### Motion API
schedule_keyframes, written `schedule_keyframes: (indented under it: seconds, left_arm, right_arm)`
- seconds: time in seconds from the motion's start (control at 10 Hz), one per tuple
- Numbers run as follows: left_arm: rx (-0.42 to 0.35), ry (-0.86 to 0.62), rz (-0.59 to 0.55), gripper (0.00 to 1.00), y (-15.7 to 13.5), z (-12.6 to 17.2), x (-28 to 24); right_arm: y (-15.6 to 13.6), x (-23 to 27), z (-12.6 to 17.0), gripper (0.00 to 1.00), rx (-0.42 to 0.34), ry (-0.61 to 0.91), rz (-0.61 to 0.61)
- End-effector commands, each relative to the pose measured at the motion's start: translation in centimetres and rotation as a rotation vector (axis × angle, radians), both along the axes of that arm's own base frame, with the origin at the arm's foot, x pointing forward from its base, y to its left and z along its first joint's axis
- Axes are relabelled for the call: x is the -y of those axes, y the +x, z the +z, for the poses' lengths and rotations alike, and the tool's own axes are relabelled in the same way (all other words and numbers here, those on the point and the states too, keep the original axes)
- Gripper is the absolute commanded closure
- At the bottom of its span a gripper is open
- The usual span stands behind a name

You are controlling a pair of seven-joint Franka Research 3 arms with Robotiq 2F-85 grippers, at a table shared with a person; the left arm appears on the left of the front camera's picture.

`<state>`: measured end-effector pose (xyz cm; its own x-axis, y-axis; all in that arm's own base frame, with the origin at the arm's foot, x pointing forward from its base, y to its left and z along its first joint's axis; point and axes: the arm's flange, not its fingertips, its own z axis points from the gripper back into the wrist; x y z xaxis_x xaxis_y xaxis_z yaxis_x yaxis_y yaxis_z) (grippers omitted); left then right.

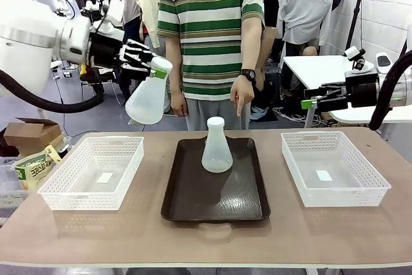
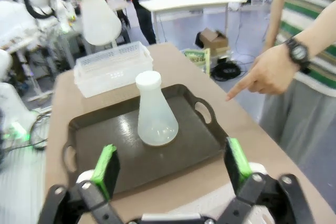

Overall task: Prepare the laboratory tools.
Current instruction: Place the picked Big flask upright in the Handle tray as directed by the person.

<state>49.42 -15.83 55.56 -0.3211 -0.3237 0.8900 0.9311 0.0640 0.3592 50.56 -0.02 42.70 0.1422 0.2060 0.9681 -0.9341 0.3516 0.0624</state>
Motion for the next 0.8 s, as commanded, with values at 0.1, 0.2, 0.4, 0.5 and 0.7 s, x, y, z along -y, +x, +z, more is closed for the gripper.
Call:
schedule_keyframes:
  seconds: [0.1,0.2,0.4,0.5,0.7]
  left_arm:
    - [-0.21,-0.155,-0.157,1.0,1.5,-3.7,-3.0]
    - [0.018,-0.101,-0.106,1.0,0.0,-1.2,-1.2]
    - [-0.05,-0.162,-0.17,1.0,0.5,-3.5,-3.0]
    - [-0.085,-0.155,-0.188,1.0,0.4,-5.1,-1.7]
    - [-0.138,-0.173,-0.235,1.0,-1.0,-9.0,3.8]
  right_arm:
    - [0.1,-0.1,0.1,0.0,-0.018,-0.013,-0.005]
    - [0.1,-0.1,0.1,0.0,-0.018,-0.013,-0.005]
    - [0.1,-0.1,0.1,0.0,-0.018,-0.013,-0.005]
    - [0.1,-0.1,0.1,0.0,-0.018,-0.013,-0.005]
    - [0.1,-0.1,0.1,0.0,-0.018,-0.013,-0.005]
